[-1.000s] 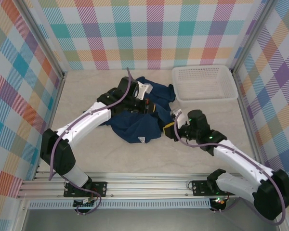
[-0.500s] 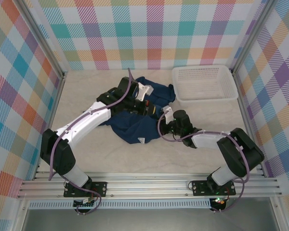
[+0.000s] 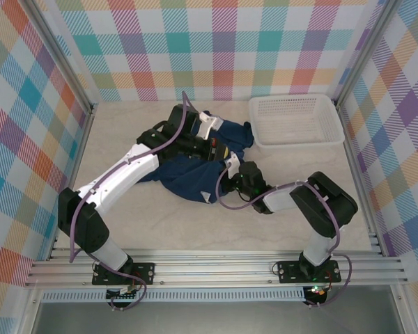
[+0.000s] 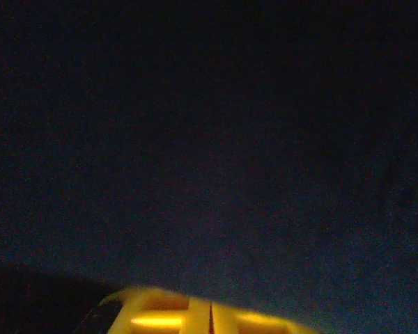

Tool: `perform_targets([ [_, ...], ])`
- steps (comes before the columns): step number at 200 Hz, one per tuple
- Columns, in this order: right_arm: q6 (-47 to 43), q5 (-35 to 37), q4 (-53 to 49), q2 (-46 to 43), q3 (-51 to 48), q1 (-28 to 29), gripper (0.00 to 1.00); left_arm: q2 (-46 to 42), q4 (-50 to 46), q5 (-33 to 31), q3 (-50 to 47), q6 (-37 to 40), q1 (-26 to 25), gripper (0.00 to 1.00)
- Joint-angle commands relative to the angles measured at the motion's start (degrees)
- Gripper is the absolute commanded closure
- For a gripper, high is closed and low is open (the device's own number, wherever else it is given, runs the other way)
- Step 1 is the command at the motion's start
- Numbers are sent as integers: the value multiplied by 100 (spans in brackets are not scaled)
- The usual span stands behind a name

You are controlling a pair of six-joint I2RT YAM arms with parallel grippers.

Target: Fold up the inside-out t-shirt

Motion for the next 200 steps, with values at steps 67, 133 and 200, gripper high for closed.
perform_targets([
  [67,339,203,17,39,384,-202,92,-431,-431,106,-192,703,33,100],
  [133,205,144,-211,229,594,-213,92,-490,-369,482,-82,975,33,100],
  [200,-131,-3,-281,601,685,51,90,-111,-135,137,548,393,7,100],
])
